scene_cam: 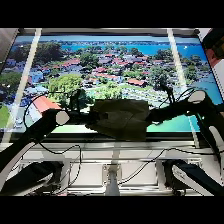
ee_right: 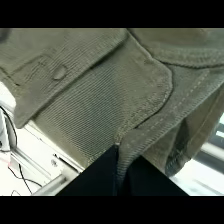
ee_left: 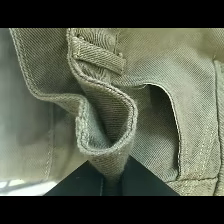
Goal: Fold the clothes and pants, and hang the long-sleeved shirts on hangers.
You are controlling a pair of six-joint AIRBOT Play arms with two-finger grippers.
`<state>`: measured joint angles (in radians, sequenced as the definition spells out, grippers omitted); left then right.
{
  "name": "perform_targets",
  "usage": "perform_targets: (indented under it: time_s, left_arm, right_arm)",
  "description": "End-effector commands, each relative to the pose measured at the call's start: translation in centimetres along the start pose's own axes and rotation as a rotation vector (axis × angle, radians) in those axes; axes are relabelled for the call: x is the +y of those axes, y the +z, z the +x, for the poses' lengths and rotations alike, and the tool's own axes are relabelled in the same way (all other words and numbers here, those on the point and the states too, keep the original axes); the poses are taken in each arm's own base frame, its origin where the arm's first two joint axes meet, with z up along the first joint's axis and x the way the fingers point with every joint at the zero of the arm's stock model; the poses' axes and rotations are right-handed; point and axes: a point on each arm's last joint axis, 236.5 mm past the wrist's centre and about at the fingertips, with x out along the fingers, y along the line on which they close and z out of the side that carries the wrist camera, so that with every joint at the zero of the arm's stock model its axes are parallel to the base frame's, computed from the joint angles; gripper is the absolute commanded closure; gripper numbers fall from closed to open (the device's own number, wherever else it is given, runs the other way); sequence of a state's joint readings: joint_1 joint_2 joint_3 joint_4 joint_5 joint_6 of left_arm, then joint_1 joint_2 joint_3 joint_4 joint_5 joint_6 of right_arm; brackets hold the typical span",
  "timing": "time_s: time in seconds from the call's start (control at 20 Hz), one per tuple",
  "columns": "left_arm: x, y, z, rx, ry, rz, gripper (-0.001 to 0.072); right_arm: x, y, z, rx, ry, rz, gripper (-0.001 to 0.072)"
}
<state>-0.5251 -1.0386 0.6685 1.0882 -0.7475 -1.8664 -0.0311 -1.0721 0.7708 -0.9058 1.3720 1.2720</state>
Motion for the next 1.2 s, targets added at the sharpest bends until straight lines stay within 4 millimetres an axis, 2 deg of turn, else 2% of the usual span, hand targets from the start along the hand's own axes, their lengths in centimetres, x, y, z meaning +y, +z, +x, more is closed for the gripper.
perform_targets:
  time_s: [0.0, 0.2, 0.35, 0.5, 0.6, 0.65, 0.75, 0.8, 0.85, 0.9, 0.95, 1.0, 1.05, 1.1, 1.15]
  left_arm:
    - [1.0, -2.3, -0.1, 0.096, 0.040, 0.008, 0.0648]
    - [1.3, -2.3, -0.1, 0.096, 0.053, 0.020, 0.0648]
    - [1.4, -2.2, -0.1, 0.096, 0.056, 0.022, 0.0648]
    - [1.5, -2.2, -0.1, 0.094, 0.061, 0.028, 0.0648]
    - [1.5, -2.3, -0.1, 0.098, 0.062, 0.028, 0.0648]
    - [1.6, -2.5, -0.1, 0.106, 0.065, 0.027, 0.0648]
    - [1.8, -3.2, -0.3, 0.136, 0.074, 0.025, 0.0634]
    - [1.9, -3.5, -0.3, 0.150, 0.078, 0.025, 0.0561]
    - [2.1, -4.0, -0.4, 0.172, 0.086, 0.022, 0.0471]
    - [2.3, -4.6, -0.6, 0.199, 0.095, 0.021, 0.0447]
    - [2.5, -5.3, -0.7, 0.226, 0.103, 0.021, 0.0447]
    - [2.7, -5.9, -0.9, 0.255, 0.112, 0.020, 0.0447]
    - [3.0, -6.4, -1.1, 0.280, 0.121, 0.018, 0.0447]
    - [3.2, -6.6, -1.2, 0.293, 0.127, 0.012, 0.0447]
    - [3.5, -6.6, -1.4, 0.298, 0.132, -0.001, 0.0447]
  right_arm:
    - [-0.8, -3.2, 2.5, 0.042, 0.032, 0.066, 0.0689]
    - [-2.2, -5.2, 4.9, 0.039, 0.036, 0.143, 0.0689]
    - [-2.4, -4.8, 5.7, -0.003, 0.057, 0.187, 0.0689]
    - [-1.6, -4.2, 5.7, -0.025, 0.092, 0.206, 0.0689]
    - [-1.5, -4.5, 5.7, -0.012, 0.094, 0.204, 0.0686]
    - [-1.4, -4.8, 5.7, 0.000, 0.099, 0.203, 0.0626]
    - [-1.1, -5.3, 5.7, 0.025, 0.109, 0.201, 0.0440]
    - [-1.0, -5.6, 5.6, 0.035, 0.114, 0.201, 0.0386]
    - [-0.8, -5.9, 5.6, 0.049, 0.119, 0.200, 0.0363]
    - [-0.6, -6.3, 5.5, 0.069, 0.127, 0.197, 0.0363]
    - [-0.2, -7.0, 5.4, 0.102, 0.139, 0.195, 0.0361]
    - [0.0, -7.7, 5.3, 0.132, 0.147, 0.192, 0.0309]
    - [0.0, -8.3, 5.1, 0.159, 0.142, 0.182, 0.0185]
    - [-0.3, -8.6, 4.9, 0.176, 0.121, 0.166, 0.0104]
    - [-0.7, -8.6, 4.6, 0.185, 0.093, 0.146, 0.0102]
